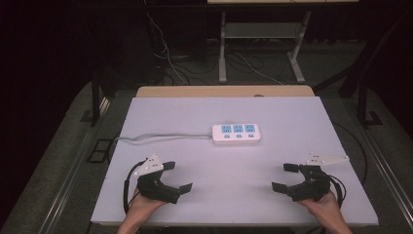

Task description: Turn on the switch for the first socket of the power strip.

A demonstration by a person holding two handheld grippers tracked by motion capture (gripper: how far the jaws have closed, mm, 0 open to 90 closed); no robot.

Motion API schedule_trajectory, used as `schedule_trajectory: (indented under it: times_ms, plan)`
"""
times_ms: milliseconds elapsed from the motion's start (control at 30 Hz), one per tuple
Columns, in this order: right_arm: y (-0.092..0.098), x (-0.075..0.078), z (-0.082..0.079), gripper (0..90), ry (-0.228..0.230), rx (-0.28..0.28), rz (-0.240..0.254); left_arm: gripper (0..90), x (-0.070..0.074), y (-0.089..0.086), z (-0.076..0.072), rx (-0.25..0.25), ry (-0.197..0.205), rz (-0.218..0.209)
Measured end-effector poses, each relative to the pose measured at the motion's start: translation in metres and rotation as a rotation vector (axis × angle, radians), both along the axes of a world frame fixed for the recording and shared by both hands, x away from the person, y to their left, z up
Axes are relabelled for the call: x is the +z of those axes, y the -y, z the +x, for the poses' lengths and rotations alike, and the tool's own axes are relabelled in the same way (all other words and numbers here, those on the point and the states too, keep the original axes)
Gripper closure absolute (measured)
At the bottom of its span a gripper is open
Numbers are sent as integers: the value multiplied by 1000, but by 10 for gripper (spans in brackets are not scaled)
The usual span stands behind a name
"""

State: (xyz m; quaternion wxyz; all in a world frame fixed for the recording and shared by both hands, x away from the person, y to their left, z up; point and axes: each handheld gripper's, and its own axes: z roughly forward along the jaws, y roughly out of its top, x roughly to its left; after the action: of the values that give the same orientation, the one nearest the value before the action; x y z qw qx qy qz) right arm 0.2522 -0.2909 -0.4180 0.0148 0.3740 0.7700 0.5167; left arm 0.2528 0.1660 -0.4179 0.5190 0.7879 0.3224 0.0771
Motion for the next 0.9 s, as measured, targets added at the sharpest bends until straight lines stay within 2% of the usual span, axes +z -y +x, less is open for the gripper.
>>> schedule_trajectory:
  times_ms: [900]
  plan:
    - [1, 0, -2, 1, -5, 9, -19, 0, 3, 6, -1, -32, -15, 33]
